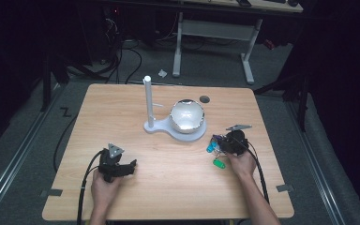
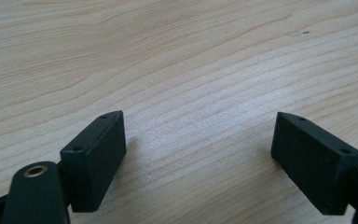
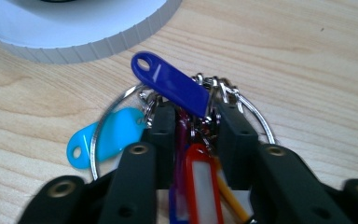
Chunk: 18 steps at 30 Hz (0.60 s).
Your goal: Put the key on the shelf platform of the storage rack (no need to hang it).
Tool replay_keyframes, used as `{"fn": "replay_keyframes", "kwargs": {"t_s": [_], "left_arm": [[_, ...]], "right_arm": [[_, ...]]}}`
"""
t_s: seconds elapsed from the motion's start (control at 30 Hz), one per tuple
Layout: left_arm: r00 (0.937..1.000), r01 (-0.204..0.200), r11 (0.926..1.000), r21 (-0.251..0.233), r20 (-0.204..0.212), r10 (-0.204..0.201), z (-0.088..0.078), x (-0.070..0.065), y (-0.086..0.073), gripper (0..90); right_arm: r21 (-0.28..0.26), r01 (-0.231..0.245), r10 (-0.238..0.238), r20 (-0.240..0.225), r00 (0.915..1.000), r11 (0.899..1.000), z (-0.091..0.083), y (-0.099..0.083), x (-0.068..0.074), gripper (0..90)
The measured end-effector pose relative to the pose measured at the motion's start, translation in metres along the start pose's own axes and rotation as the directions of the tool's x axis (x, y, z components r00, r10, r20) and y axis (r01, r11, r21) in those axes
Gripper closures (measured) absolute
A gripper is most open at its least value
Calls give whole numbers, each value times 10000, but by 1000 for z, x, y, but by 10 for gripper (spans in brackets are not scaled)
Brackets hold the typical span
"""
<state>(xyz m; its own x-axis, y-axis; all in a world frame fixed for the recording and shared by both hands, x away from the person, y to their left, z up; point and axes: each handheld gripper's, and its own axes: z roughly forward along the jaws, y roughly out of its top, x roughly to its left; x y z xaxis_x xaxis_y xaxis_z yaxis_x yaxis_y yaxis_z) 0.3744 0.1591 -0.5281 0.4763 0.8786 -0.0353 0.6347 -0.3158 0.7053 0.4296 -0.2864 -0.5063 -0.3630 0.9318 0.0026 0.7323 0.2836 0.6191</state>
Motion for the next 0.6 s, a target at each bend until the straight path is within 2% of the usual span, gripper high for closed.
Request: {"fn": "replay_keyframes", "kwargs": {"t_s": [0.2,0.23,0.27,0.33,0.43,0.6], "left_arm": [[10000,-1,10000,0,1,1,0,0,0,183],[10000,2,10000,-2,1,-2,0,0,0,183],[10000,-1,10000,0,2,1,0,0,0,183],[10000,3,10000,-2,2,-3,0,0,0,183],[10000,3,10000,-3,2,-3,0,0,0,183],[10000,0,10000,2,3,0,0,0,0,183]], "right_arm": [[-202,238,-238,-4,9997,9995,-5,-2,-1,779],[-278,283,-283,-7,9996,9992,-6,-2,-1,841],[-548,293,-295,-25,9996,9981,-11,-1,-2,855],[-666,358,-367,-119,9993,9971,-13,0,-1,856],[-754,700,-702,-1,9975,9947,-17,0,3,857],[-1196,615,-641,-184,9978,9909,-25,2,2,858]]}}
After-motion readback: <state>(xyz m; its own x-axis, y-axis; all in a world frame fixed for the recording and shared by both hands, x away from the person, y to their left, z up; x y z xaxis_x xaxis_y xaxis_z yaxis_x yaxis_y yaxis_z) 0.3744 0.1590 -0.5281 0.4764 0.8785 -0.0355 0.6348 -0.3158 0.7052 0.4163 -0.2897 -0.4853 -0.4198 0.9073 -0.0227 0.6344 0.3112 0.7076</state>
